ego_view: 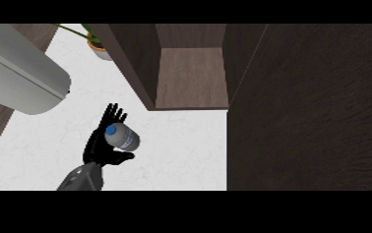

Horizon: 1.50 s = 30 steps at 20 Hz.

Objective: Pick up the bottled water, place it into the cabinet and close the cabinet

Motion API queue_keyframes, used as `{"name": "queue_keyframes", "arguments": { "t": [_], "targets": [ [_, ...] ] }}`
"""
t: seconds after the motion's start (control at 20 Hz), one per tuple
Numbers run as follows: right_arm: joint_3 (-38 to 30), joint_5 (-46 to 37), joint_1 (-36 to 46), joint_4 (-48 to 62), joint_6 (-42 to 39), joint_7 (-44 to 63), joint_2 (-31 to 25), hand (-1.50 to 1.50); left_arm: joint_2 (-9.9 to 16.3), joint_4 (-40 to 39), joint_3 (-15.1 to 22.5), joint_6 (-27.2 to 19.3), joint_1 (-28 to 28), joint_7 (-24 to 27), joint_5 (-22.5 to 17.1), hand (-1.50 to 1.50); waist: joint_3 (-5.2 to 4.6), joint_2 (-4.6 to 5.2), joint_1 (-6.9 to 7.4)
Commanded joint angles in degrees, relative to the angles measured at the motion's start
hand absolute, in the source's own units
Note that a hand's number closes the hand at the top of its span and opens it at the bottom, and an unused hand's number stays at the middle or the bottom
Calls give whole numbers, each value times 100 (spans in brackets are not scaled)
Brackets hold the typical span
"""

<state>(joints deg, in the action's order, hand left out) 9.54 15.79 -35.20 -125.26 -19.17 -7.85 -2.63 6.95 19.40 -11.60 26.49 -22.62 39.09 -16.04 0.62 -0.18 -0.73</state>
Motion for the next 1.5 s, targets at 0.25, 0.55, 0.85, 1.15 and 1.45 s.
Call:
{"name": "queue_keyframes", "arguments": {
  "t": [0.25, 0.55, 0.85, 1.15, 1.45],
  "targets": [
    [5, 15, 269, 163, 111, 124, 55, -150, -278, -242, 183, 460, 6, 512, 203, 150, -71, 39, -4],
    [119, -110, 192, -97, 174, 264, -2, -150, -351, -250, 77, 150, -224, 540, 143, 150, -70, 37, -6],
    [-202, 173, 83, 141, -92, -48, -177, -150, -317, 240, 64, 3, 263, 588, 25, 150, -64, 18, 50],
    [-109, -41, 122, 407, 30, -208, -25, -150, 73, 850, -211, 413, 842, 362, -479, 150, -62, 11, 67],
    [-545, 524, 19, -75, -123, 79, -362, -150, -168, 1758, -199, 294, 1121, -382, -927, 150, -58, 1, 71]
  ]
}}
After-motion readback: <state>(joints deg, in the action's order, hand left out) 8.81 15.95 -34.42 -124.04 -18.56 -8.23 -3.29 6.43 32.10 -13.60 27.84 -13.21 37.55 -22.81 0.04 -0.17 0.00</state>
